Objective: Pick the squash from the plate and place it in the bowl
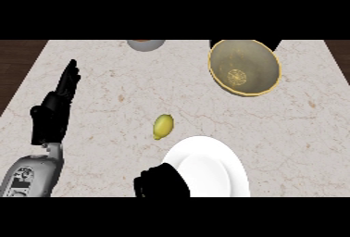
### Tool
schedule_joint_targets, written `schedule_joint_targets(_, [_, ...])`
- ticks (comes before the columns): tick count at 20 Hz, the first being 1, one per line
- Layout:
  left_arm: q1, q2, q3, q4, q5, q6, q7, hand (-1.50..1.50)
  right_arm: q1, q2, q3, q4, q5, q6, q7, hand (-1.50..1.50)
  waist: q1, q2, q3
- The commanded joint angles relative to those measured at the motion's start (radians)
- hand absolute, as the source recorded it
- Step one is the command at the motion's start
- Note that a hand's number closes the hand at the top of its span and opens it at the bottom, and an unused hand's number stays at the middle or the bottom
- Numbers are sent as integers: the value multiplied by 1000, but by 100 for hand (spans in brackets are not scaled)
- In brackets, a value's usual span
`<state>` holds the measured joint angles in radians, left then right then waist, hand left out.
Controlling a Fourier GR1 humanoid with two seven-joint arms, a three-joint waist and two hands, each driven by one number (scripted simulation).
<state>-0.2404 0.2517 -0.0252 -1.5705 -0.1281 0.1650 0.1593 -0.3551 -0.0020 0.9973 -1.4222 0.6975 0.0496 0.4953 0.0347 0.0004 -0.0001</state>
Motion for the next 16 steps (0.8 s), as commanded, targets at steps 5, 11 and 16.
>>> schedule_joint_targets(5, [16, 30, 48, -6, 15, -14, -2, 0, -23, 2, 14, -322, -39, -201, 146, 150, -33, -5, 0])
schedule_joint_targets(11, [49, 11, 34, -57, 3, -7, 22, 0, -51, 2, -78, -410, 118, -233, 323, 150, -34, -4, 0])
schedule_joint_targets(16, [26, -7, 30, -49, -11, -1, 30, 0, -61, -52, -269, -440, 93, -210, 268, 150, -36, -1, 0])
